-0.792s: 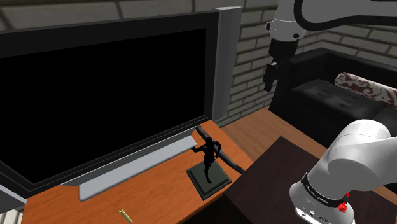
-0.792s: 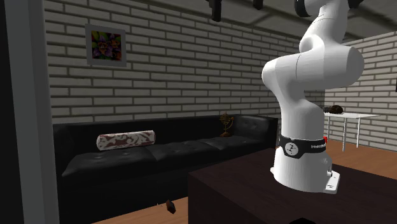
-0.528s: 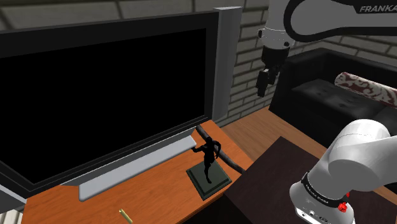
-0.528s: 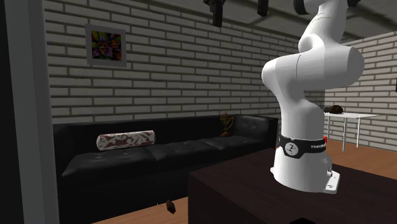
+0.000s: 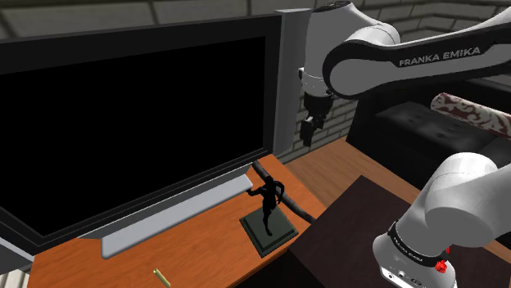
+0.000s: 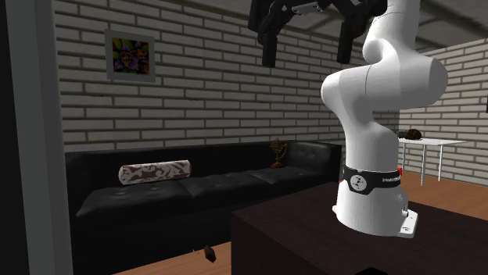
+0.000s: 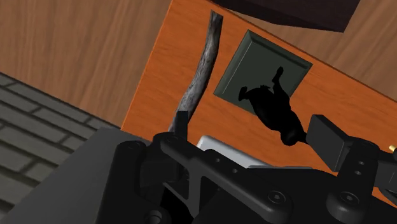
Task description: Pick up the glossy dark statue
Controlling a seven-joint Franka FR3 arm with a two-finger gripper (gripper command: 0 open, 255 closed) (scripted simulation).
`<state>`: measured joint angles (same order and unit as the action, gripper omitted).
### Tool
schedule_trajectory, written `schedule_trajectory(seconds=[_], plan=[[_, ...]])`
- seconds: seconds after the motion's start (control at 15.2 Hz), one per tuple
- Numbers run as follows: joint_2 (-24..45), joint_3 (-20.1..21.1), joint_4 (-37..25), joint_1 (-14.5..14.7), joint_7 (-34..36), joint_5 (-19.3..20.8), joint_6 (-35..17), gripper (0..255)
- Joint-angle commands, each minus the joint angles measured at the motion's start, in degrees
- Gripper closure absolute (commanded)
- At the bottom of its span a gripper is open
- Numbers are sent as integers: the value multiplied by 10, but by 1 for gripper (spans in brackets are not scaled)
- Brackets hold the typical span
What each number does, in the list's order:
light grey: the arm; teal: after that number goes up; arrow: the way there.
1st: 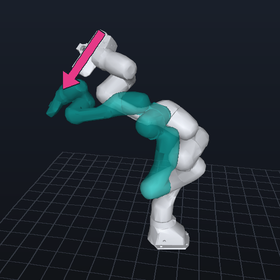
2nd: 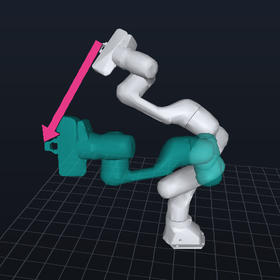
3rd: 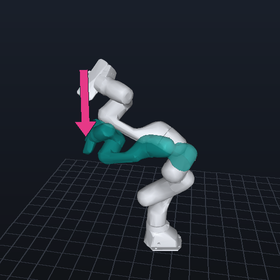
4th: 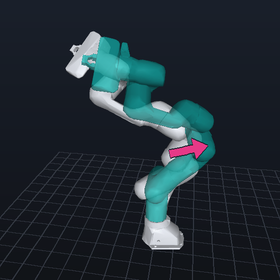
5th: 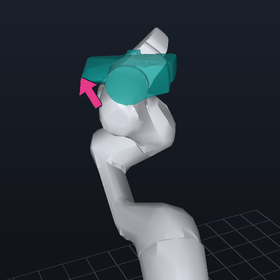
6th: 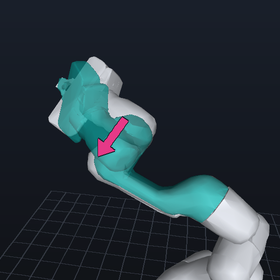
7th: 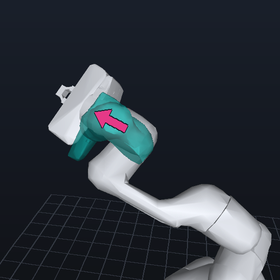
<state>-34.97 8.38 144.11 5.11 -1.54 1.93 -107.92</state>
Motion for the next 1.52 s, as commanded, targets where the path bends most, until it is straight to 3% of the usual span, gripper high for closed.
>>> schedule_trajectory(seconds=[0.0, 0.46, 0.86, 1.45], plan=[[30, 18, 6, 8, 14, -1, -38, 0], [160, 75, -2, 19, 64, 23, -156, 0], [288, 119, -38, 21, 129, 85, -235, 0], [336, 120, -22, 17, 162, 121, -293, 0]])
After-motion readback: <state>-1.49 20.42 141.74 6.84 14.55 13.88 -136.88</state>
